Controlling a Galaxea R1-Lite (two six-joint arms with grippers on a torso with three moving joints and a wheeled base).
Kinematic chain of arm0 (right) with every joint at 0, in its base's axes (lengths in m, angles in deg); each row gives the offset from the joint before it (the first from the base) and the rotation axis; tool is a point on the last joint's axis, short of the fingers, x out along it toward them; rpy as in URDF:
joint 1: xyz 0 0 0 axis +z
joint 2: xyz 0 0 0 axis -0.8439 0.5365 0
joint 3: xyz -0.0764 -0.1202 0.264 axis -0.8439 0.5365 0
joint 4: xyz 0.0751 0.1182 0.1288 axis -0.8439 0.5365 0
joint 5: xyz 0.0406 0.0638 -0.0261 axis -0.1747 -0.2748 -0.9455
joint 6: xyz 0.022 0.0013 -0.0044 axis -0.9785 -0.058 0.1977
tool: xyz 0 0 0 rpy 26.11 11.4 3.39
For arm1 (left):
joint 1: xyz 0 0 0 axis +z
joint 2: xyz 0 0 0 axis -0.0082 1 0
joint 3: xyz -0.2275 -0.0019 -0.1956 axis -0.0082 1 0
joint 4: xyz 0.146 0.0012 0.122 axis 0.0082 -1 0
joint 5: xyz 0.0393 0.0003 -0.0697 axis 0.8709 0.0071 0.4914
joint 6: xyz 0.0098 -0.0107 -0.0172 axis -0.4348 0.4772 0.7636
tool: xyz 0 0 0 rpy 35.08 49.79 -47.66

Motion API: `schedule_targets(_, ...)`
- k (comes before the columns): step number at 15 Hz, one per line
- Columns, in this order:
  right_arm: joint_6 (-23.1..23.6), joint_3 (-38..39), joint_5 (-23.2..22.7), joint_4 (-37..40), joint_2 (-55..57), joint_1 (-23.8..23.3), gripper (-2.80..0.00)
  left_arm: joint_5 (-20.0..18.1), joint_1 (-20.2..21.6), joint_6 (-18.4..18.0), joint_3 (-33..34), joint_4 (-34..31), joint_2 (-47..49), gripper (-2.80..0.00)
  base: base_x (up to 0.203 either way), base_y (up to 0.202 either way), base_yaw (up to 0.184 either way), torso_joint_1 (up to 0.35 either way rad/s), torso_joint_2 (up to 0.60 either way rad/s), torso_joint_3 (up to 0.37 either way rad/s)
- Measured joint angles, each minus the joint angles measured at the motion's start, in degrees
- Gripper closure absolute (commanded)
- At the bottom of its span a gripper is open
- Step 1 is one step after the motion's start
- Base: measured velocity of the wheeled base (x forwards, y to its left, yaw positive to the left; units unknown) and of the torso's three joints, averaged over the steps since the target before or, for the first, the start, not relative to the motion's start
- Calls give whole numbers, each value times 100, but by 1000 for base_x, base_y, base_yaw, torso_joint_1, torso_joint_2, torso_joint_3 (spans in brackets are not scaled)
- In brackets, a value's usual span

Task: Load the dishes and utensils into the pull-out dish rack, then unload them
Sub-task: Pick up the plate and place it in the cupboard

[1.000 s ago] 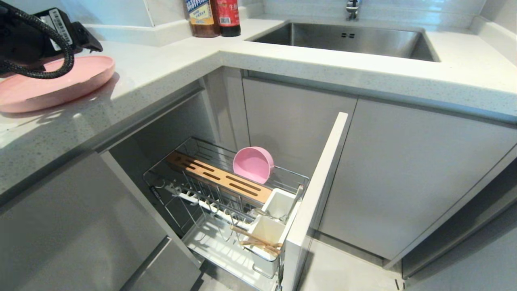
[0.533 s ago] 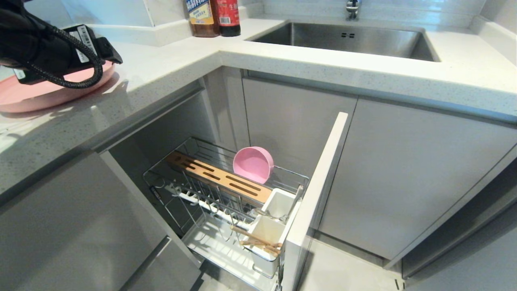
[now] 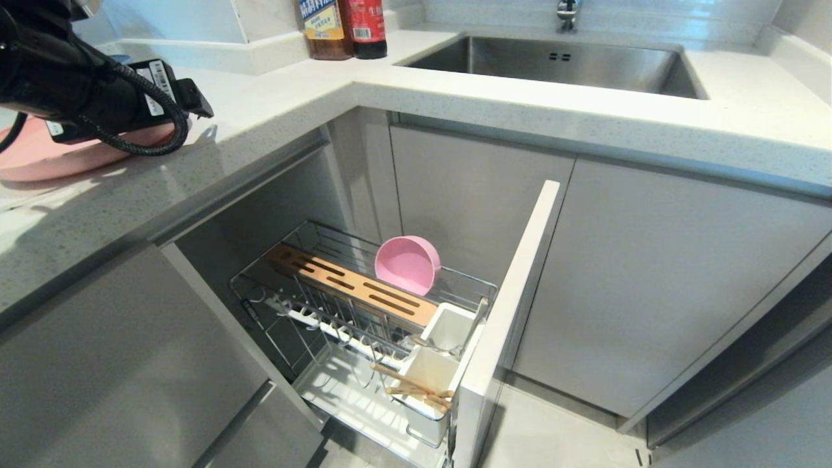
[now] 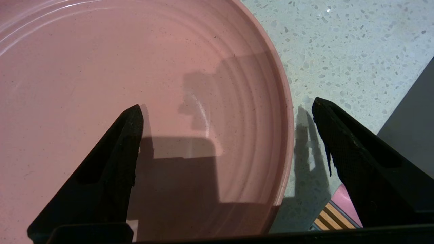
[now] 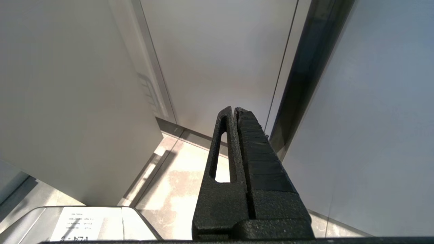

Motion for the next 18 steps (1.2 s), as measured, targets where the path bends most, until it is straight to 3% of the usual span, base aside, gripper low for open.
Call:
schedule_targets(3, 0, 0, 0, 0, 0, 0, 0, 1, 0, -9, 6, -3, 17, -280, 0, 0, 0, 0, 0, 0)
schedule_targets(4, 0, 0, 0, 0, 0, 0, 0, 1, 0, -8, 6, -1, 22, 0, 0, 0, 0, 0, 0, 0)
schedule_targets(18, 1, 0, 0, 0, 0, 0, 0, 6, -1, -33, 45, -17, -28, 0, 0, 0, 0, 0, 0, 0)
